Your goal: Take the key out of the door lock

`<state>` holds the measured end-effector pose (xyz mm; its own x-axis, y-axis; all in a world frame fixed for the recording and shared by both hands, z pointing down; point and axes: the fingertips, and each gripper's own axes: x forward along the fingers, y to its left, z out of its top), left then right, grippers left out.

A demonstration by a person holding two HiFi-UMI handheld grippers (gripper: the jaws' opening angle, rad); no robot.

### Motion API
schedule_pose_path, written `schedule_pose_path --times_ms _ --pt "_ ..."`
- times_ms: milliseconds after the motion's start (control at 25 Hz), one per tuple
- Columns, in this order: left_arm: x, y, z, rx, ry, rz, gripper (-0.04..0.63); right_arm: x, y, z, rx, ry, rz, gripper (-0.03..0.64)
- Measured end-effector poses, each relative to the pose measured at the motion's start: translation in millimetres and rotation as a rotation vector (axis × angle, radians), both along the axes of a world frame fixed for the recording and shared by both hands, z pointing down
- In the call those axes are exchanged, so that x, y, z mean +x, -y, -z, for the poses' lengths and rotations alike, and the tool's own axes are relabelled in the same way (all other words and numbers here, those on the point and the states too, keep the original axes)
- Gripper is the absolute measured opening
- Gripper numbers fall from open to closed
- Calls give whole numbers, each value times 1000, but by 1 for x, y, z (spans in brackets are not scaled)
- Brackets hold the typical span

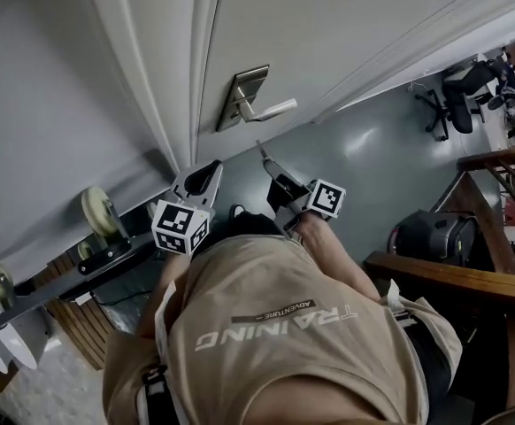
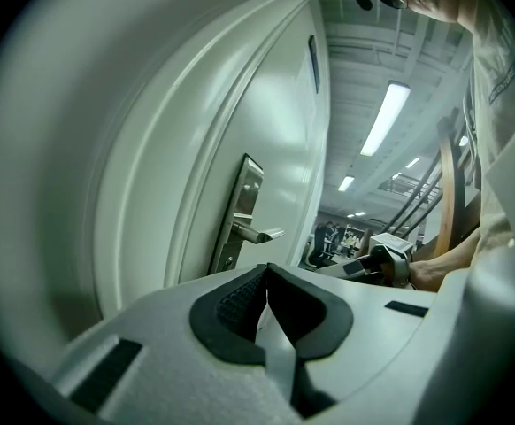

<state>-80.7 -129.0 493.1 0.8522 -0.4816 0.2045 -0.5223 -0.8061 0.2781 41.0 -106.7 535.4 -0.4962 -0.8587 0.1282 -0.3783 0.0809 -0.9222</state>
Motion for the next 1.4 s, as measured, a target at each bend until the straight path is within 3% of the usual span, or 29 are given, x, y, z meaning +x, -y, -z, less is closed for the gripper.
schedule_pose_path --times_ms 120,360,560,760,1000,1200,1400 --pt "-2 -7 -8 -18 7 38 9 3 0 -4 7 1 18 28" --pt "11 -14 -8 -46 42 146 9 13 1 -2 49 -150 187 28" --pt "20 -25 2 -26 124 206 9 25 -9 16 168 -265 255 28" --pt "53 -48 18 7 139 225 9 48 -30 26 272 -392 330 28" --pt "72 -90 14 -88 81 314 9 62 -46 42 397 -484 393 28" --pt "68 -123 4 -136 99 399 9 65 -60 42 497 -621 420 28" --pt "73 -153 -6 -157 144 424 9 64 -79 42 524 -625 438 28"
